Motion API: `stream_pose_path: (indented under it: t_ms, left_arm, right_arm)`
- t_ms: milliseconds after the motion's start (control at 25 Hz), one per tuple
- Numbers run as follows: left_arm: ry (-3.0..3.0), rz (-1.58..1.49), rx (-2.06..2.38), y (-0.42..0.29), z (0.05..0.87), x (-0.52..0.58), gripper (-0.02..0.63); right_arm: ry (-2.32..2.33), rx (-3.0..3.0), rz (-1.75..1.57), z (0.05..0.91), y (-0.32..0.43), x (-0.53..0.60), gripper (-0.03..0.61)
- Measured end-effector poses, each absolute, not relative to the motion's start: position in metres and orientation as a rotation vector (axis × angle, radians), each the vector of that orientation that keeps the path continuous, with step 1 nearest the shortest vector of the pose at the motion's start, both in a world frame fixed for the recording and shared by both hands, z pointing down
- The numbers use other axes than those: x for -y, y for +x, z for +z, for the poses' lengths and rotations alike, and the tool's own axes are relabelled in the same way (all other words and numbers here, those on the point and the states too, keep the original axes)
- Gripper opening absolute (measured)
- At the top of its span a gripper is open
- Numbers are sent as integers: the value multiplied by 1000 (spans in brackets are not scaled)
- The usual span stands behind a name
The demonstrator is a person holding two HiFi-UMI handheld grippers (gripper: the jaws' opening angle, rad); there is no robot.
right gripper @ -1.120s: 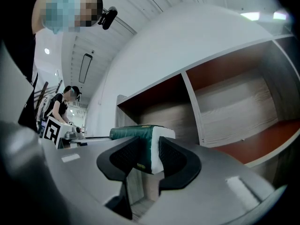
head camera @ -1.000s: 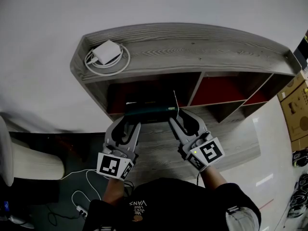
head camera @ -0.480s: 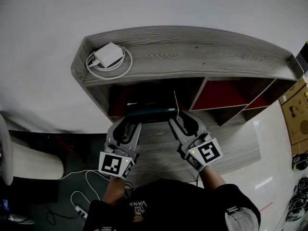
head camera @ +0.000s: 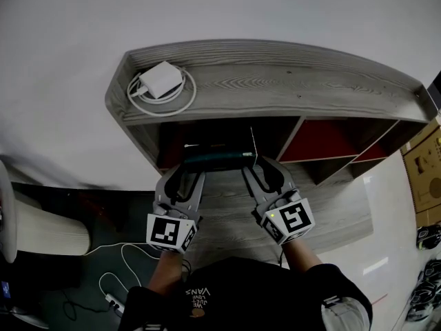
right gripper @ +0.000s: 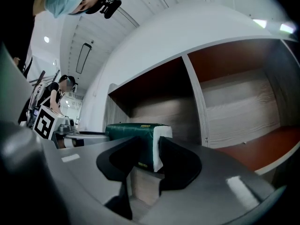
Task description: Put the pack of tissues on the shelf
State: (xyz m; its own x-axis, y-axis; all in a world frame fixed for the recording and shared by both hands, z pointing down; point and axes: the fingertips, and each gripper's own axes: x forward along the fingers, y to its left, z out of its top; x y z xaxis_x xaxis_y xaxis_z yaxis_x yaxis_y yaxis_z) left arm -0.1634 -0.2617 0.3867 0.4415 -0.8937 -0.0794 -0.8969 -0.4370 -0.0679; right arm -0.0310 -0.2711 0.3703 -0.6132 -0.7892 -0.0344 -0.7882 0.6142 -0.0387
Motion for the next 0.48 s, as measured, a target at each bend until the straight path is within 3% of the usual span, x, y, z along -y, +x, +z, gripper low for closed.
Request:
stream_pose_path:
  t_ms: [480]
  left_arm:
    - [-2580,55,-1679,-168,391,278,193]
  right_arm:
    - [-1394,-2707,42,369,-35,286,132]
